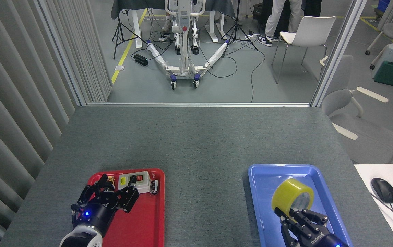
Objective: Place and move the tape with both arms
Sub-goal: 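Release the left hand and lower the tape into the blue tray, then open the right gripper and lift it away from the tape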
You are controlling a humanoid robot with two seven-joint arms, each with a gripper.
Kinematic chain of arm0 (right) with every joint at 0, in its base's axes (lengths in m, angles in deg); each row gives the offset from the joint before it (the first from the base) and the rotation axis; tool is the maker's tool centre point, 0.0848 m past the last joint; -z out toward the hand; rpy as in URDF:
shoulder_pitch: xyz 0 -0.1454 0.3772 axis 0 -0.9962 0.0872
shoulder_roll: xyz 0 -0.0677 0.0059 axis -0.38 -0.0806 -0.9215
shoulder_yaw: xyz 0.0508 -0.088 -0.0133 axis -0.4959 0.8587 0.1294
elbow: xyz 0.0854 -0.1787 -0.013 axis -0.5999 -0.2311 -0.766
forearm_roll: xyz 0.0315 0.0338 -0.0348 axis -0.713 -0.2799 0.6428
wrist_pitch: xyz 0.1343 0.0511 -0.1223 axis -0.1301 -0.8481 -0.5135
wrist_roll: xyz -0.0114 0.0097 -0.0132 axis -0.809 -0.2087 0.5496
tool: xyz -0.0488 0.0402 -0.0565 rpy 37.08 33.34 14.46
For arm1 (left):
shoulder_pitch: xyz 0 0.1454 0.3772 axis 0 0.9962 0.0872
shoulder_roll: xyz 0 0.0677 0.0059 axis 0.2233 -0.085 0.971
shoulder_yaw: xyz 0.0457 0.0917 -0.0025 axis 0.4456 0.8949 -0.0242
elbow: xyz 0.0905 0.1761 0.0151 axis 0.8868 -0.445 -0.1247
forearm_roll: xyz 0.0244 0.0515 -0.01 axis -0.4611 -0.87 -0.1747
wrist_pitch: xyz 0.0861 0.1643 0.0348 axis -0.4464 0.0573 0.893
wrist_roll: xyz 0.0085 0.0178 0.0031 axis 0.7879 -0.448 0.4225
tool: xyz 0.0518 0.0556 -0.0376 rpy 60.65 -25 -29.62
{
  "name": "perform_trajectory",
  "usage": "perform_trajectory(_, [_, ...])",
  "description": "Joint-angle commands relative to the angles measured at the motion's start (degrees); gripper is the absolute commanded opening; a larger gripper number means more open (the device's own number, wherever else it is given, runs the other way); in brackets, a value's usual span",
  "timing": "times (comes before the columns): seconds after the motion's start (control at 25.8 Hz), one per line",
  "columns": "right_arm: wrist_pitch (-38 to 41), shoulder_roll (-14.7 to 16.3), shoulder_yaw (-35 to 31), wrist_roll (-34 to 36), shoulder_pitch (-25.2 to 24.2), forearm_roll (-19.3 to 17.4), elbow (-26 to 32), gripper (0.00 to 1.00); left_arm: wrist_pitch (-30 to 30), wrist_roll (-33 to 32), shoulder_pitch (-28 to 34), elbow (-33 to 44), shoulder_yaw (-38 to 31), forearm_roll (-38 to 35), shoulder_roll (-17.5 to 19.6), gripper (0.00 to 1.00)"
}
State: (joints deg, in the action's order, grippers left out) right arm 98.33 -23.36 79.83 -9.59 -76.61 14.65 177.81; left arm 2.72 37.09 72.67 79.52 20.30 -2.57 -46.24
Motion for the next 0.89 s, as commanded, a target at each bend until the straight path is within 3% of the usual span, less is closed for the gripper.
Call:
perform_trajectory(0.0, [-11.04,0.15,0.51,-9.90,3.23,-1.44,-1.41,0.00,1.77,-0.54,0.91,1.05,-1.85,0.00,-0.56,1.00])
perform_trajectory(0.15, [-19.92,-0.03,2.61,-21.85,6.92,-3.54,-2.64,0.01,1.68,-0.62,1.09,0.00,-2.02,7.65,-0.30,1.00])
perform_trajectory(0.27, [-25.54,-0.73,3.58,-26.42,7.80,-3.54,-2.72,0.03,1.51,-0.62,1.09,-0.18,-2.02,8.62,-0.21,1.00])
perform_trajectory(0.62, [-28.45,-1.96,6.66,-29.24,10.96,-6.27,-6.50,0.08,2.30,-0.62,1.09,-0.62,-2.11,8.79,0.58,1.00])
perform_trajectory(0.7, [-28.89,-2.05,7.10,-29.06,11.58,-6.27,-7.65,0.19,2.30,-0.62,1.00,-1.06,-2.11,8.88,0.76,1.00])
perform_trajectory(0.85, [-28.97,-2.05,7.19,-28.36,12.10,-6.18,-8.70,0.51,2.39,-0.62,1.00,-1.32,-2.11,8.88,1.28,1.00])
